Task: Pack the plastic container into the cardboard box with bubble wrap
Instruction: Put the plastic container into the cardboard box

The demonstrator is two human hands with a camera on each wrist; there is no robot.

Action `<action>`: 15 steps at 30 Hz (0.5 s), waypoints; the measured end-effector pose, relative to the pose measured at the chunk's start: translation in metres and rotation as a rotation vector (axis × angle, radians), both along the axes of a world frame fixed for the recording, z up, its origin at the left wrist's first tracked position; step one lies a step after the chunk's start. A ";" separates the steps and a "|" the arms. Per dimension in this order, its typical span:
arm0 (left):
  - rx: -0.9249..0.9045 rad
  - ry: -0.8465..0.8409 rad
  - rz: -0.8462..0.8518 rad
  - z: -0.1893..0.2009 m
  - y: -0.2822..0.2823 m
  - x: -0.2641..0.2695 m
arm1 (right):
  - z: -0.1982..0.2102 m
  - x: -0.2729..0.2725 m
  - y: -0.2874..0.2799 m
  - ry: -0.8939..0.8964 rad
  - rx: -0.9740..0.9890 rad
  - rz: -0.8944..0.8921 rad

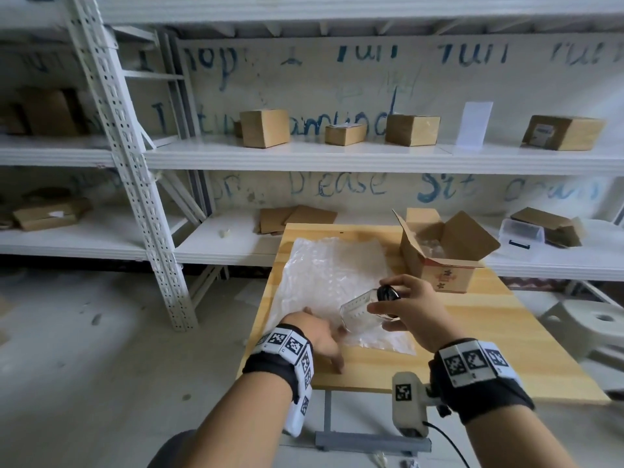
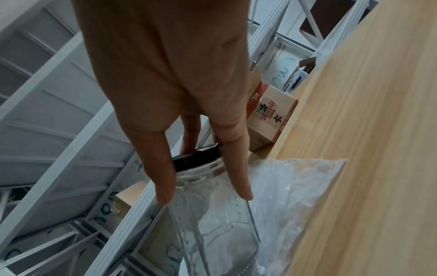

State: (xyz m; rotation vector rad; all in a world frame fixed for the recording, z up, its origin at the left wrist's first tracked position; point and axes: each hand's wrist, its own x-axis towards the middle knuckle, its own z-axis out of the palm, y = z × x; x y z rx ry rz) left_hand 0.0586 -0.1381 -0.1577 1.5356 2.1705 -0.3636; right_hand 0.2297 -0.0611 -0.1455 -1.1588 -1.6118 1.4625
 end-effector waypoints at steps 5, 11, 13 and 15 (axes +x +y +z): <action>0.000 -0.014 0.003 -0.002 0.000 0.000 | -0.008 0.002 0.005 0.086 -0.068 0.023; -0.029 0.005 -0.016 -0.005 -0.002 0.003 | -0.025 0.008 0.009 0.267 -0.207 0.042; -0.049 -0.004 -0.028 -0.005 -0.003 0.002 | -0.031 0.010 0.009 0.312 -0.245 0.031; -0.053 -0.032 -0.035 -0.003 -0.005 0.002 | -0.036 0.014 0.009 0.350 -0.283 0.026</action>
